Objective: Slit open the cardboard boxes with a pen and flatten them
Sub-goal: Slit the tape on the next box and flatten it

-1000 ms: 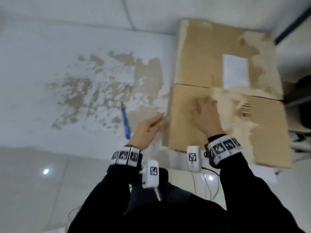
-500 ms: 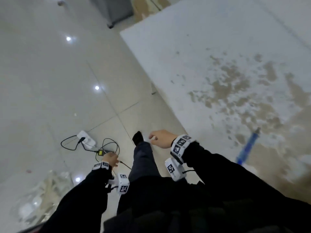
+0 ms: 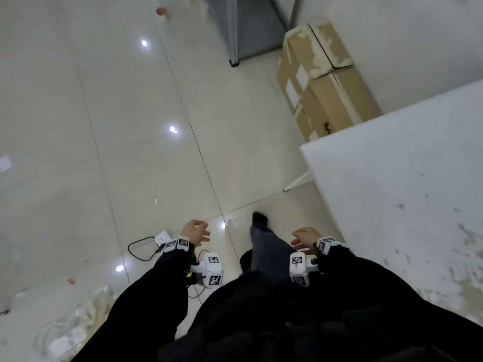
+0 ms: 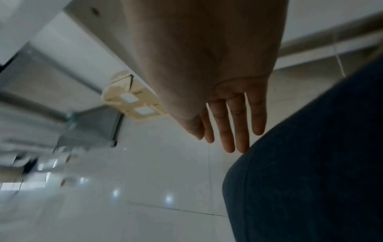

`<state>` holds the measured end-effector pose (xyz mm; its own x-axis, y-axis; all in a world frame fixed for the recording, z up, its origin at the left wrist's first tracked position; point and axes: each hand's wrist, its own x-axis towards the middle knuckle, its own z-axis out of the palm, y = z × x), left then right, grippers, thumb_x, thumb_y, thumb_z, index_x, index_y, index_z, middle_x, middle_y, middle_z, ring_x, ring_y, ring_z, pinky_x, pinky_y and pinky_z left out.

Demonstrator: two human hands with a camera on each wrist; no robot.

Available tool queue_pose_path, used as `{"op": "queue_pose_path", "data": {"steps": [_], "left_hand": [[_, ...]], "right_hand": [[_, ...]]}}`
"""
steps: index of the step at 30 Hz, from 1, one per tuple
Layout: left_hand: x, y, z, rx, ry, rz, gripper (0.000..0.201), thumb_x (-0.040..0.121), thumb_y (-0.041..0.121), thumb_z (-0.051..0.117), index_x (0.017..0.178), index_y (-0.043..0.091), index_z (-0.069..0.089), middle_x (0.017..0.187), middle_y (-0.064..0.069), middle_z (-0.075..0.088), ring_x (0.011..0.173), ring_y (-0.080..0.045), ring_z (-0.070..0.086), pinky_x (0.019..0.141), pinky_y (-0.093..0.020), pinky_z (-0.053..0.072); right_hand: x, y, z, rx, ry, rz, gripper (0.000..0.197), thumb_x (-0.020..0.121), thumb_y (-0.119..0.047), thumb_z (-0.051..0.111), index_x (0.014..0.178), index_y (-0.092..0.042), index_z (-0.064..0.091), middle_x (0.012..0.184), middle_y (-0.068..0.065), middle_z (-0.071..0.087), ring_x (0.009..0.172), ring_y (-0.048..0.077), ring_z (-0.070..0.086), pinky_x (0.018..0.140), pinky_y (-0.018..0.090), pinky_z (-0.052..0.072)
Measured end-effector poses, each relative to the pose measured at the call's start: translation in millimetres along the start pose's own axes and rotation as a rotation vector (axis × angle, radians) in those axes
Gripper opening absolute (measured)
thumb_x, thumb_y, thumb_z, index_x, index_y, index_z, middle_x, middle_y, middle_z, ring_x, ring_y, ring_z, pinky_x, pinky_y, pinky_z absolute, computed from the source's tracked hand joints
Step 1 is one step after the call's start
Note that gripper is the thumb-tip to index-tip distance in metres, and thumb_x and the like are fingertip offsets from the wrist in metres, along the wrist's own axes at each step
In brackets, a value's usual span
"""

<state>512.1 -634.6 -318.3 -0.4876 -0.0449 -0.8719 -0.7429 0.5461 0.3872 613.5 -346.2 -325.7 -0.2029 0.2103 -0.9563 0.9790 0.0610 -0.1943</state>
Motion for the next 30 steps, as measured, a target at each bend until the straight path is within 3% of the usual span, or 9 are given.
{"op": "queue_pose_path", "data": {"steps": [5, 8, 12, 14, 17, 20, 24, 27, 30], "left_hand": [[62, 104, -32, -0.053, -0.031, 0.066, 0.028, 0.099, 0.019, 0.046, 0.120, 0.002, 0.053, 0.086, -0.008, 0.063, 0.066, -0.017, 0.060, 0.060, -0.027, 0.040], [91, 154, -68, -0.092, 0.012, 0.025, 0.030, 0.099, 0.017, 0.045, 0.122, 0.000, 0.052, 0.092, -0.012, 0.063, 0.067, -0.018, 0.059, 0.061, -0.027, 0.040], [132, 211, -123, -0.039, 0.028, -0.060, 0.031, 0.099, 0.016, 0.044, 0.123, -0.001, 0.051, 0.085, -0.010, 0.063, 0.067, -0.020, 0.059, 0.060, -0.027, 0.039], [157, 236, -147, 0.027, 0.059, -0.102, 0.032, 0.099, 0.015, 0.044, 0.124, -0.003, 0.051, 0.079, -0.009, 0.061, 0.064, -0.020, 0.057, 0.059, -0.026, 0.035], [188, 280, -166, 0.140, 0.009, -0.186, 0.031, 0.100, 0.017, 0.042, 0.125, 0.000, 0.051, 0.091, -0.015, 0.061, 0.064, -0.021, 0.055, 0.059, -0.027, 0.030], [227, 346, -172, 0.207, -0.033, -0.209, 0.025, 0.101, 0.018, 0.041, 0.120, 0.005, 0.050, 0.083, -0.012, 0.059, 0.065, -0.022, 0.054, 0.058, -0.027, 0.028], [280, 449, -162, 0.406, -0.028, -0.057, 0.032, 0.100, 0.015, 0.042, 0.125, -0.003, 0.051, 0.096, -0.016, 0.060, 0.072, -0.025, 0.058, 0.058, -0.027, 0.032], [305, 521, -130, 0.542, -0.041, 0.078, 0.031, 0.099, 0.014, 0.043, 0.122, -0.004, 0.053, 0.088, -0.016, 0.062, 0.054, -0.018, 0.058, 0.049, -0.024, 0.036], [320, 584, -67, 0.715, -0.124, 0.153, 0.031, 0.099, 0.013, 0.043, 0.120, -0.006, 0.053, 0.099, -0.022, 0.064, 0.069, -0.025, 0.059, 0.044, -0.023, 0.041]], "right_hand": [[38, -124, 11, 0.134, -0.026, 0.053, 0.015, 0.098, -0.015, 0.039, 0.099, -0.005, 0.051, 0.078, 0.009, 0.055, 0.064, 0.022, 0.053, 0.058, 0.028, 0.039], [52, -219, 14, 0.106, -0.062, -0.040, 0.016, 0.099, -0.015, 0.040, 0.089, -0.008, 0.049, 0.074, 0.007, 0.053, 0.059, 0.018, 0.052, 0.054, 0.026, 0.038], [63, -335, 7, -0.001, -0.026, -0.299, 0.010, 0.097, -0.017, 0.044, 0.098, -0.012, 0.052, 0.073, 0.004, 0.057, 0.057, 0.014, 0.053, 0.051, 0.023, 0.038], [68, -377, 0, -0.043, 0.009, -0.344, 0.008, 0.096, -0.017, 0.045, 0.098, -0.013, 0.053, 0.076, 0.005, 0.060, 0.056, 0.013, 0.054, 0.047, 0.020, 0.039], [83, -422, -13, -0.033, 0.020, -0.344, 0.009, 0.095, -0.016, 0.046, 0.098, -0.013, 0.054, 0.074, 0.004, 0.059, 0.055, 0.014, 0.054, 0.048, 0.021, 0.038], [104, -453, -35, 0.041, 0.043, -0.296, 0.012, 0.096, -0.018, 0.045, 0.101, -0.013, 0.054, 0.084, 0.008, 0.062, 0.061, 0.017, 0.056, 0.052, 0.023, 0.040], [132, -456, -70, 0.258, 0.134, -0.169, 0.011, 0.097, -0.016, 0.044, 0.101, -0.012, 0.054, 0.088, 0.012, 0.061, 0.059, 0.016, 0.054, 0.053, 0.025, 0.040], [150, -433, -96, 0.442, 0.168, -0.055, 0.014, 0.097, -0.014, 0.044, 0.104, -0.009, 0.055, 0.085, 0.013, 0.060, 0.059, 0.018, 0.053, 0.053, 0.025, 0.040], [167, -402, -128, 0.543, 0.214, 0.087, 0.019, 0.099, -0.015, 0.043, 0.111, -0.006, 0.054, 0.079, 0.012, 0.058, 0.058, 0.018, 0.053, 0.052, 0.024, 0.036]]}}
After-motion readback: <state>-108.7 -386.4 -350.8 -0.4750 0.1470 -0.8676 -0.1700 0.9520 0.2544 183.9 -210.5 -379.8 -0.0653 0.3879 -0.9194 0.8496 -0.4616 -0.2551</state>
